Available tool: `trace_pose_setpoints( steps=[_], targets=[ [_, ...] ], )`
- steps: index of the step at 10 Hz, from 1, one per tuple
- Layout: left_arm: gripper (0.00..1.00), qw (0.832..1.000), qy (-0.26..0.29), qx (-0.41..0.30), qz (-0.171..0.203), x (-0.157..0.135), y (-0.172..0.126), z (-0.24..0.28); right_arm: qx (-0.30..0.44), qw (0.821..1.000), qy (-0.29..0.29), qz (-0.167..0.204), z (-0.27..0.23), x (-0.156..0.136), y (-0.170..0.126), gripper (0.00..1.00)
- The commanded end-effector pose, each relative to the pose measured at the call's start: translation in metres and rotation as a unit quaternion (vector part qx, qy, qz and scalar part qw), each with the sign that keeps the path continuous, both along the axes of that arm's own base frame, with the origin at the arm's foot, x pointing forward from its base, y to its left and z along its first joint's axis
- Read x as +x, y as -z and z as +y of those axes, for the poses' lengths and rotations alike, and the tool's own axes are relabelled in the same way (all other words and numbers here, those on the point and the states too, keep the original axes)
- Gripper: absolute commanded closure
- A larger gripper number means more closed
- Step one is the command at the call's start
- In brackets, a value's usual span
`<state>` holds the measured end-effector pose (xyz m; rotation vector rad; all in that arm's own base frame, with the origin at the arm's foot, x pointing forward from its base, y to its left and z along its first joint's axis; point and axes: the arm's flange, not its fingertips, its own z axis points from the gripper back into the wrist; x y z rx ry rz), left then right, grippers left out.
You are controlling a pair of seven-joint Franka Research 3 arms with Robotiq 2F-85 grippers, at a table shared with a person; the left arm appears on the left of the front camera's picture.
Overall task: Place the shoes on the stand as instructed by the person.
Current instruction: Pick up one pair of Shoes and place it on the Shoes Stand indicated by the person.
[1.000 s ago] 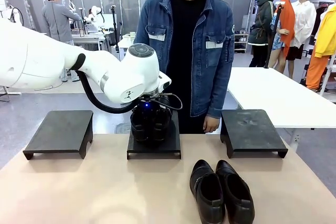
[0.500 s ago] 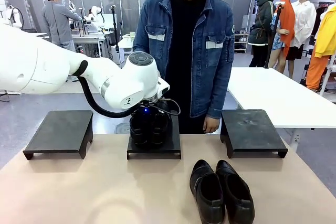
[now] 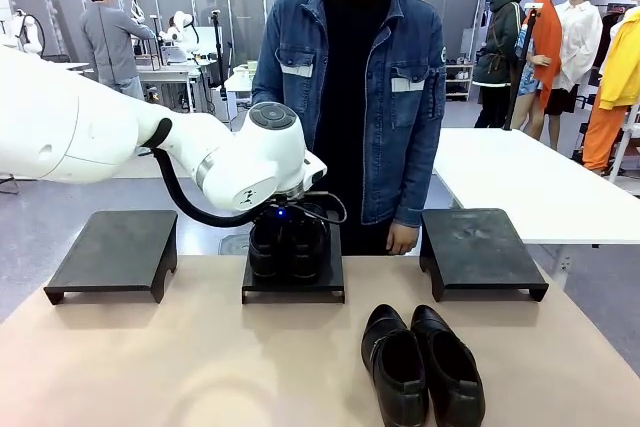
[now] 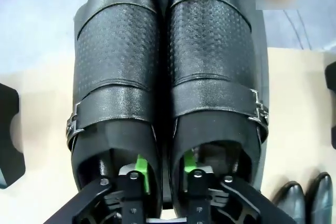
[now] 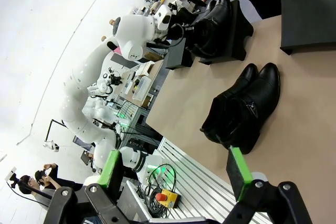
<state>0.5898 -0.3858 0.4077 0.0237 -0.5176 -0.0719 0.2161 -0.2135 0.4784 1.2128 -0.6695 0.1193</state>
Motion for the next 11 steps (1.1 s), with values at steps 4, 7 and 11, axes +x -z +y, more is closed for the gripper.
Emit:
trace_pose_setpoints(
  steps=[4, 7, 11],
  targets=[
    [0.10, 1.000, -0.004, 0.001, -0.015, -0.008, -0.015, 0.003, 0.002, 1.000, -0.002, -0.011, -0.001, 0.000, -0.001, 0.00],
    [0.00, 1.000, -0.010, 0.001, -0.020, -0.016, -0.016, 0.005, 0.002, 1.000, -0.002, -0.011, -0.001, 0.000, -0.001, 0.00],
    [0.00, 1.000, 0.001, -0.006, -0.011, -0.003, -0.018, -0.001, 0.002, 1.000, -0.002, -0.011, -0.001, 0.000, -0.001, 0.00]
  ],
)
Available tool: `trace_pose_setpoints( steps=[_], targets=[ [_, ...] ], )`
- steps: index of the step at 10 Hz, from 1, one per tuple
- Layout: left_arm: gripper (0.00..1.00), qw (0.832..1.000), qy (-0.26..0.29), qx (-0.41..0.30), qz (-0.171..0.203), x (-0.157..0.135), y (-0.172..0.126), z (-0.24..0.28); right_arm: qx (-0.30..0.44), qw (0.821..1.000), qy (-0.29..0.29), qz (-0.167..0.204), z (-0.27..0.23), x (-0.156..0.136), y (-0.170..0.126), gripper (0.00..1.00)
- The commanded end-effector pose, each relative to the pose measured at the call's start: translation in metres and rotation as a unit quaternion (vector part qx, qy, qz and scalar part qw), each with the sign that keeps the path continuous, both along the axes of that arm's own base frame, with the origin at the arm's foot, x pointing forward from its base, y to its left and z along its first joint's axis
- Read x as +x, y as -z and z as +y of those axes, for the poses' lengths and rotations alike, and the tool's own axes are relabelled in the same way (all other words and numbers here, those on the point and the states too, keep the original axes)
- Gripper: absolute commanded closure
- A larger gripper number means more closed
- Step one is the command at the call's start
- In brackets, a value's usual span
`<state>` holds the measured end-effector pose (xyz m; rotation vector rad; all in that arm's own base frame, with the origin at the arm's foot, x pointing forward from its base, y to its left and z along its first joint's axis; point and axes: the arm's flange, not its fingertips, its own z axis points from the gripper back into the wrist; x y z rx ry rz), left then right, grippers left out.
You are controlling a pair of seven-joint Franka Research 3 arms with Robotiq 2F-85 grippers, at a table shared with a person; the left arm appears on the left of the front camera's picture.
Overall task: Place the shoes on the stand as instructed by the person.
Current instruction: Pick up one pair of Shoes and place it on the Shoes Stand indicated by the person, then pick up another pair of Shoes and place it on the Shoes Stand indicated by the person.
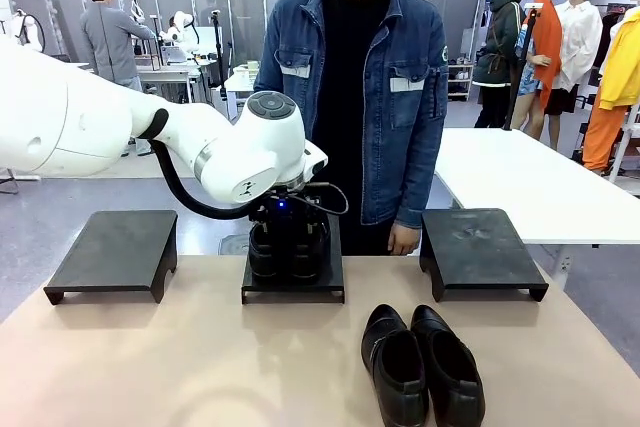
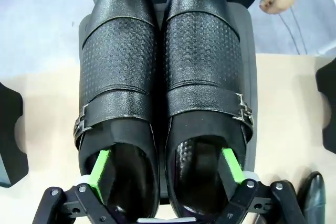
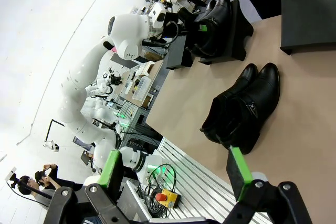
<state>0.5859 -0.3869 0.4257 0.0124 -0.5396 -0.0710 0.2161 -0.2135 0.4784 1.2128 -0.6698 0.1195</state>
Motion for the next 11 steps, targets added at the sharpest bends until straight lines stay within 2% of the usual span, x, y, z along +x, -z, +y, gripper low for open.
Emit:
trace_pose_setpoints(
  steps=[1, 9, 11],
  targets=[
    [0.00, 1.000, 0.000, 0.000, 0.000, 0.001, 0.000, 0.000, 0.002, 1.000, -0.002, -0.011, -0.001, 0.000, -0.001, 0.00],
    [0.00, 1.000, 0.000, 0.000, 0.000, 0.000, 0.000, 0.000, 0.002, 1.000, -0.002, -0.011, -0.001, 0.000, -0.001, 0.00],
    [0.00, 0.996, 0.003, -0.067, 0.061, -0.014, -0.038, 0.018, 0.002, 1.000, -0.002, -0.011, -0.001, 0.000, -0.001, 0.00]
  ],
)
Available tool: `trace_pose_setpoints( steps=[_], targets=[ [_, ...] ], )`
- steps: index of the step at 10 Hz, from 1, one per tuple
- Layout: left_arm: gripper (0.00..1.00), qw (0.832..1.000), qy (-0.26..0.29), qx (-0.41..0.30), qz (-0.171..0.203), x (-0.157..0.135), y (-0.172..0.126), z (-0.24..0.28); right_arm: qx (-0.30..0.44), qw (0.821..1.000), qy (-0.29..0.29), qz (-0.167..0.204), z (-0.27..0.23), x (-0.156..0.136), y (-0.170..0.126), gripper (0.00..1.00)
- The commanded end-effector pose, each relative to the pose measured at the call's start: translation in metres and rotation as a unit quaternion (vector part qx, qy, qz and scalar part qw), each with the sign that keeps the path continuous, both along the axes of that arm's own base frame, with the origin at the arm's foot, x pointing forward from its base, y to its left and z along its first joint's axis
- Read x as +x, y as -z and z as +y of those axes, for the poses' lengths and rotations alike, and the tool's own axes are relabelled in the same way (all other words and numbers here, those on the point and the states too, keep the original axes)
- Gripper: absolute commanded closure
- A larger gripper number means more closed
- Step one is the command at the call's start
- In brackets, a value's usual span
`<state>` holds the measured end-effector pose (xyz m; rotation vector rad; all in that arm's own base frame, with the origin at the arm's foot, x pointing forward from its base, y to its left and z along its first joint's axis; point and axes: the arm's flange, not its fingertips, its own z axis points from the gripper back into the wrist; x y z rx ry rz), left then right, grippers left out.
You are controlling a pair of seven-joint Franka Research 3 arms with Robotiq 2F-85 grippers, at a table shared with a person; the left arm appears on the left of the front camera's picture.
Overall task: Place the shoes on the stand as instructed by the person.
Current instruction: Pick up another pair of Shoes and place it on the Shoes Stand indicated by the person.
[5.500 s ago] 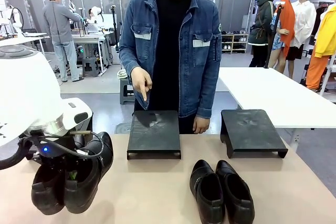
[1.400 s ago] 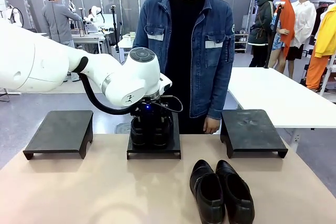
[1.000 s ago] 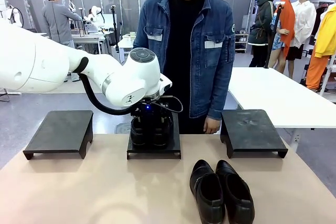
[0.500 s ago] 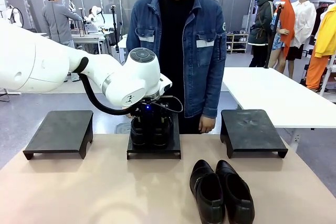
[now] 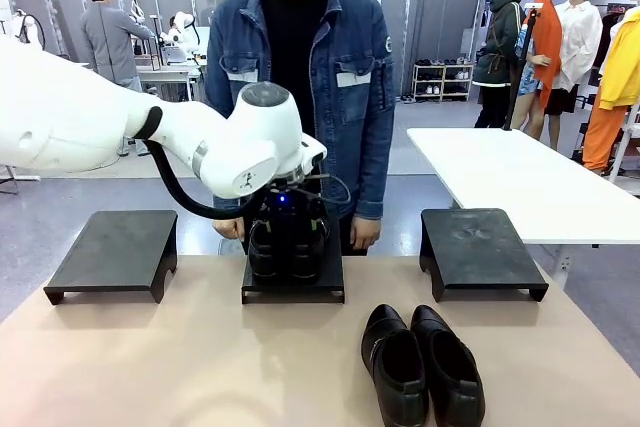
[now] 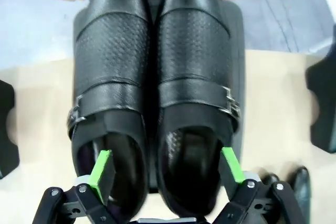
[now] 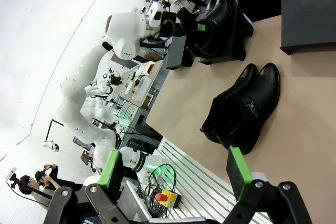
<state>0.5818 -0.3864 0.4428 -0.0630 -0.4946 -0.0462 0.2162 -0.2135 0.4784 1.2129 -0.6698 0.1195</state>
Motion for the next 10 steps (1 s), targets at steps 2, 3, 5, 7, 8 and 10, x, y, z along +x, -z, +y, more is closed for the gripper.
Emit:
trace_pose_setpoints(
  steps=[2, 3, 5, 7, 8, 10],
  targets=[
    [0.00, 0.995, 0.022, -0.078, 0.057, -0.037, -0.060, 0.047, 0.002, 1.000, -0.002, -0.011, -0.002, 0.000, -0.001, 0.00],
    [0.00, 0.992, 0.023, -0.102, 0.069, -0.055, -0.079, 0.076, 0.002, 1.000, -0.002, -0.011, -0.002, 0.000, -0.001, 0.00],
    [0.00, 0.984, 0.043, -0.157, 0.076, -0.089, -0.099, 0.139, 0.002, 1.000, -0.002, -0.011, -0.002, 0.000, -0.001, 0.00],
    [0.00, 0.970, 0.083, -0.215, 0.082, -0.120, -0.104, 0.212, 0.002, 1.000, -0.002, -0.011, -0.002, 0.000, -0.001, 0.00],
    [0.00, 0.959, 0.112, -0.247, 0.086, -0.130, -0.103, 0.247, 0.002, 1.000, -0.002, -0.011, -0.002, 0.000, -0.001, 0.00],
    [0.00, 0.939, 0.142, -0.301, 0.084, -0.148, -0.098, 0.316, 0.002, 1.000, -0.002, -0.011, -0.002, 0.000, -0.001, 0.00]
  ],
)
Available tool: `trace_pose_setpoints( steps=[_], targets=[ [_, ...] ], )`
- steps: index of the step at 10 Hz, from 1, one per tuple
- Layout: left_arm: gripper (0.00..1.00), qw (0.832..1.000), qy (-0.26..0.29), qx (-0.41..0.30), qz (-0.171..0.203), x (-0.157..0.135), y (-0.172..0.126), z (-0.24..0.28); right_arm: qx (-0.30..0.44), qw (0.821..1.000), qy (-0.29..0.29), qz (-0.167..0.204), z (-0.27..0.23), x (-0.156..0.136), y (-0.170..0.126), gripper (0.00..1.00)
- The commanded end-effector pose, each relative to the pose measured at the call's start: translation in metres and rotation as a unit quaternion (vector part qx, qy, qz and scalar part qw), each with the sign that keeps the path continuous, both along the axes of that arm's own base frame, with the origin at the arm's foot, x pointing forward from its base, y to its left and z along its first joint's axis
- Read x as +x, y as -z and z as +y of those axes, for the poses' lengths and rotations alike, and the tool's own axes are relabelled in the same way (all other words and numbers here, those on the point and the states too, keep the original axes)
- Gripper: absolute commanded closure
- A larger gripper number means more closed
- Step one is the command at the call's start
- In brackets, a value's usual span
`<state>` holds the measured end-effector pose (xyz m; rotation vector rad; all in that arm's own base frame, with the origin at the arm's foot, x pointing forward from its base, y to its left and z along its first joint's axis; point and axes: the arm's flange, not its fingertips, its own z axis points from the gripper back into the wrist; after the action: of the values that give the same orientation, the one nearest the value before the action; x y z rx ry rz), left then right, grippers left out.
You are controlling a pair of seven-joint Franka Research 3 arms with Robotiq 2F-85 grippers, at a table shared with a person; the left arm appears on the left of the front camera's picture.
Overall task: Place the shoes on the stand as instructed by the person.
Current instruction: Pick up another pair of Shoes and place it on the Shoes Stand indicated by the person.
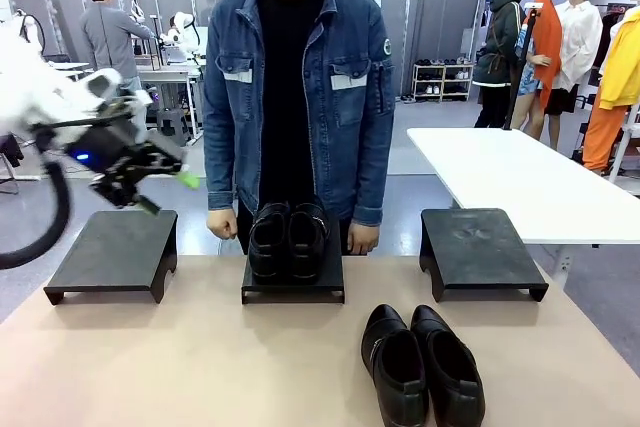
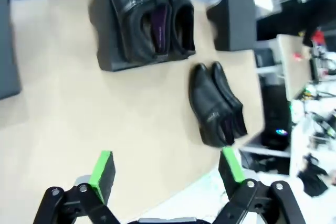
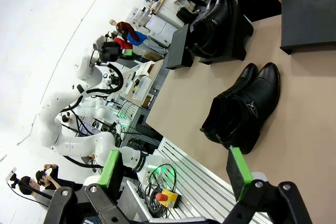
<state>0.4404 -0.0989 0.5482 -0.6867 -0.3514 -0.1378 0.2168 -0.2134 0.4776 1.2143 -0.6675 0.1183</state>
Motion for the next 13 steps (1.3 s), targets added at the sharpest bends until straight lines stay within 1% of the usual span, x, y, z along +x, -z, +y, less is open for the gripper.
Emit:
trace_pose_setpoints(
  steps=[1, 2, 3, 4, 5, 7, 8, 9, 11, 12, 13],
  targets=[
    [0.00, 0.996, 0.048, -0.070, 0.012, -0.017, 0.012, 0.068, 0.001, 1.000, -0.001, -0.012, -0.002, 0.000, -0.002, 0.00],
    [0.00, 0.990, 0.069, -0.121, 0.005, -0.030, 0.020, 0.108, 0.001, 1.000, -0.001, -0.012, -0.002, 0.000, -0.002, 0.00],
    [0.00, 0.982, 0.079, -0.169, 0.005, -0.042, 0.037, 0.151, 0.001, 1.000, -0.001, -0.012, -0.002, 0.000, -0.002, 0.00],
    [0.00, 0.973, 0.093, -0.212, 0.012, -0.051, 0.055, 0.188, 0.001, 1.000, -0.001, -0.012, -0.002, 0.000, -0.002, 0.00],
    [0.00, 0.960, 0.106, -0.260, 0.017, -0.061, 0.075, 0.222, 0.001, 1.000, -0.001, -0.012, -0.002, 0.000, -0.002, 0.00],
    [0.00, 0.937, 0.103, -0.332, 0.030, -0.077, 0.117, 0.281, 0.001, 1.000, -0.001, -0.012, -0.002, 0.000, -0.002, 0.00],
    [0.00, 0.922, 0.113, -0.369, 0.023, -0.085, 0.132, 0.302, 0.001, 1.000, -0.001, -0.012, -0.002, 0.000, -0.002, 0.00],
    [0.00, 0.914, 0.112, -0.389, 0.022, -0.089, 0.144, 0.315, 0.001, 1.000, -0.001, -0.012, -0.002, 0.000, -0.002, 0.00],
    [0.00, 0.912, 0.105, -0.396, 0.026, -0.085, 0.155, 0.321, 0.001, 1.000, -0.001, -0.012, -0.002, 0.000, -0.002, 0.00],
    [0.00, 0.912, 0.101, -0.398, 0.014, -0.078, 0.153, 0.319, 0.001, 1.000, -0.001, -0.012, -0.002, 0.000, -0.002, 0.00],
    [0.00, 0.914, 0.099, -0.393, 0.033, -0.100, 0.163, 0.317, 0.001, 1.000, -0.001, -0.012, -0.002, 0.000, -0.002, 0.00]
  ],
)
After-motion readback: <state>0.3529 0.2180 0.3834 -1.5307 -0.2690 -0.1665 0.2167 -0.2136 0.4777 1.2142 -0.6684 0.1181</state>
